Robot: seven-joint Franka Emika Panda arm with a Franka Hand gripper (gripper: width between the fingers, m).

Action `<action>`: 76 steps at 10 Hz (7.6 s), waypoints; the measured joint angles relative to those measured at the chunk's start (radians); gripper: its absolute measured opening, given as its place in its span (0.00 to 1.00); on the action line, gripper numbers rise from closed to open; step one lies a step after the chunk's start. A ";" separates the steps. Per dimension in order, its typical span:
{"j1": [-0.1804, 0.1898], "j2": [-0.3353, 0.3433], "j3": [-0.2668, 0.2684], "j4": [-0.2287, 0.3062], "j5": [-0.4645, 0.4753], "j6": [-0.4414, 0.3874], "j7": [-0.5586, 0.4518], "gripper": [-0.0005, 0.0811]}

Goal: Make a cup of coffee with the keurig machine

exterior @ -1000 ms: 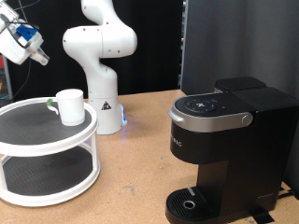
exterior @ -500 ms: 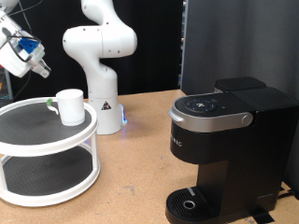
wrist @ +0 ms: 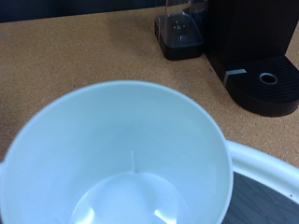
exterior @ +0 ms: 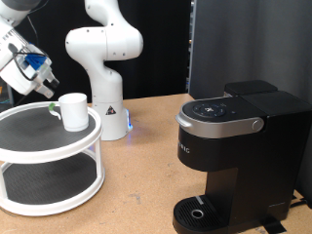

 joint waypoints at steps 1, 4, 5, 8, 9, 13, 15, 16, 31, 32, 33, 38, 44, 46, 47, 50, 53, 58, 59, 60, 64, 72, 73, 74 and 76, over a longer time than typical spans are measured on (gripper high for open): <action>0.000 0.006 -0.001 -0.012 -0.001 0.017 0.000 0.73; 0.000 0.015 -0.010 -0.040 -0.006 0.054 -0.016 0.97; 0.000 0.016 -0.016 -0.049 -0.013 0.065 -0.024 0.99; 0.000 0.016 -0.044 -0.074 -0.020 0.099 -0.053 0.99; 0.000 0.016 -0.055 -0.081 -0.020 0.109 -0.064 0.99; 0.001 0.016 -0.090 -0.118 -0.012 0.153 -0.089 0.99; 0.006 0.016 -0.100 -0.126 0.000 0.159 -0.089 0.99; 0.006 0.016 -0.101 -0.128 0.005 0.159 -0.090 0.96; 0.005 -0.037 -0.041 -0.038 0.069 -0.007 0.027 0.10; 0.005 -0.045 -0.019 -0.009 0.063 -0.045 0.045 0.10; 0.005 -0.046 -0.007 0.010 0.055 -0.072 0.055 0.10; 0.006 -0.050 0.022 -0.047 0.163 0.024 0.121 0.10; 0.074 -0.058 0.235 -0.158 0.389 0.325 0.270 0.10; 0.137 -0.046 0.285 -0.166 0.475 0.410 0.295 0.10; 0.167 -0.035 0.302 -0.166 0.512 0.440 0.301 0.10; 0.212 -0.001 0.337 -0.158 0.548 0.477 0.329 0.10; 0.212 0.007 0.336 -0.160 0.548 0.478 0.329 0.10; 0.239 0.060 0.337 -0.171 0.586 0.548 0.305 0.10; 0.252 0.077 0.337 -0.172 0.601 0.569 0.294 0.10; 0.267 0.096 0.337 -0.172 0.622 0.593 0.280 0.10; 0.339 0.207 0.335 -0.173 0.747 0.691 0.178 0.10; 0.428 0.454 0.337 -0.147 1.115 0.759 -0.141 0.10; 0.430 0.478 0.340 -0.142 1.139 0.759 -0.160 0.10; 0.430 0.500 0.345 -0.137 1.158 0.760 -0.172 0.10; 0.432 0.534 0.356 -0.127 1.189 0.761 -0.182 0.10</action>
